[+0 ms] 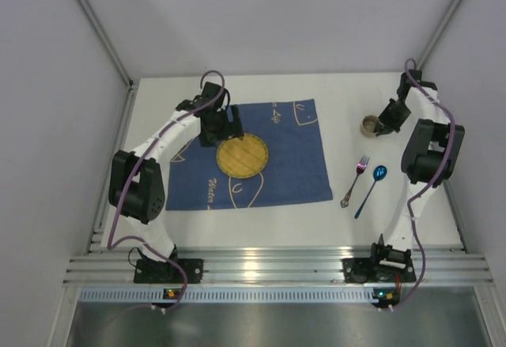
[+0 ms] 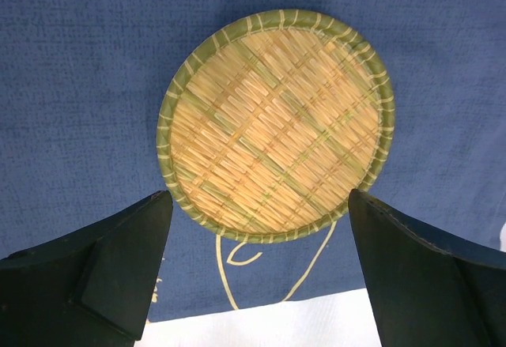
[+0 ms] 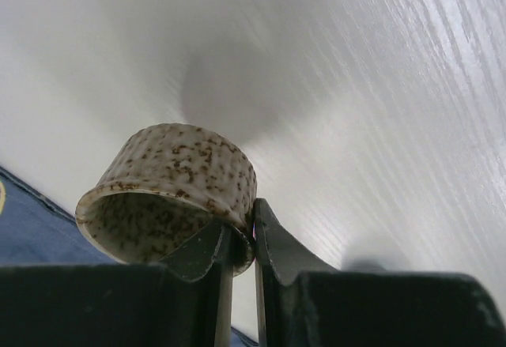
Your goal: Set the dinner table for one person
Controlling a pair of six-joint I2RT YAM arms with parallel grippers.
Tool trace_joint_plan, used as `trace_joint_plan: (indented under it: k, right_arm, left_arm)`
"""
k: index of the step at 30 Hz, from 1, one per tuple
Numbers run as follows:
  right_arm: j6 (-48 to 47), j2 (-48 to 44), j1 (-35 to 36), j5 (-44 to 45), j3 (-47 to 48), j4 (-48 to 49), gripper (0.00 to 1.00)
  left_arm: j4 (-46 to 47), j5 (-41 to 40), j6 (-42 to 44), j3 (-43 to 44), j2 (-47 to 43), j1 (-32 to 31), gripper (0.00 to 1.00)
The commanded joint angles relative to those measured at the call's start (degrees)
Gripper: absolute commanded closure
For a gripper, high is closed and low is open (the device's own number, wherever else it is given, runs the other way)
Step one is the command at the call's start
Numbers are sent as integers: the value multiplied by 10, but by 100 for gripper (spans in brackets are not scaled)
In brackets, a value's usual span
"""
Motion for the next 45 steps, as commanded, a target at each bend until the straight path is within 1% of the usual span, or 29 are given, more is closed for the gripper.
trace_joint_plan:
  k: [1,3,5,7,8,11,16,18,20,23,26,27,28,30,31,33,34,35,36,37,38,39,40,41,42,43,44,45]
  right_arm:
    - [-13,-45,37,30,72,-42,100]
    - [-3,-48,76,33,124,-50,100]
    - [9,-42,120,13,176,-54,100]
    - [29,-25,162,-9,203,-50,100]
    - [31,-14,195,-24,231,-48,100]
    - [42,32,248,-22,278,-46,100]
    - [64,105,286,-20,307,-41,100]
    - [60,128,296,2,318,-45,100]
    - [56,138,302,33,320,-46,100]
    - [59,155,303,58,320,-47,100]
    - [64,169,304,64,331,-47,97]
    - [64,174,305,65,334,-46,93]
    - [64,177,306,65,338,-46,78]
    - [62,173,307,66,340,-46,56]
    - [60,171,309,66,339,-46,43]
    - [54,153,306,67,333,-46,35]
    - [52,144,306,67,321,-44,26]
    - [46,119,299,68,312,-44,26]
    - [42,103,295,68,299,-43,26]
    - [40,84,291,82,261,-43,25]
    - [34,37,277,92,235,-40,25]
    - [29,10,269,97,206,-30,25]
    - [24,-18,261,103,139,-26,25]
    - [15,-49,242,114,103,-20,25]
    - [11,-114,231,120,62,-5,24]
    - [8,-147,220,124,-18,2,23]
    - [6,-210,199,130,-56,7,23]
    - [7,-238,187,130,-93,10,23]
  left_arm:
    - [-16,-3,-31,33,-15,0,2]
    - [-15,2,-32,30,-23,0,2]
    - [-3,-3,-18,11,-34,0,2]
    - [-1,-13,-1,1,-41,0,2]
    - [-6,-16,3,-3,-43,0,2]
    - [-6,-22,13,-11,-61,1,2]
    - [1,-25,29,-33,-106,6,2]
    - [3,-11,23,-48,-120,18,2]
    - [11,-7,19,-66,-147,22,2]
    - [15,-7,18,-86,-177,28,2]
    - [16,-3,12,-103,-201,35,2]
    - [19,-2,10,-108,-209,35,2]
    - [22,-1,8,-118,-213,35,2]
    - [34,0,5,-127,-220,35,2]
    - [37,1,5,-132,-220,35,2]
    - [43,4,11,-133,-217,35,2]
    - [44,23,14,-130,-216,35,2]
    - [46,24,19,-127,-212,33,2]
    - [48,17,42,-119,-202,8,2]
    - [47,-25,56,-93,-192,-12,2]
    - [44,-36,70,-77,-180,-35,1]
    - [39,-41,94,-59,-144,-79,2]
    - [36,-41,104,-18,-123,-99,2]
    - [33,-23,111,5,-99,-116,2]
    - [33,-6,120,27,-53,-142,2]
    - [33,7,123,67,-30,-151,2]
    - [34,57,127,86,-9,-158,2]
    - [40,74,136,103,29,-172,2]
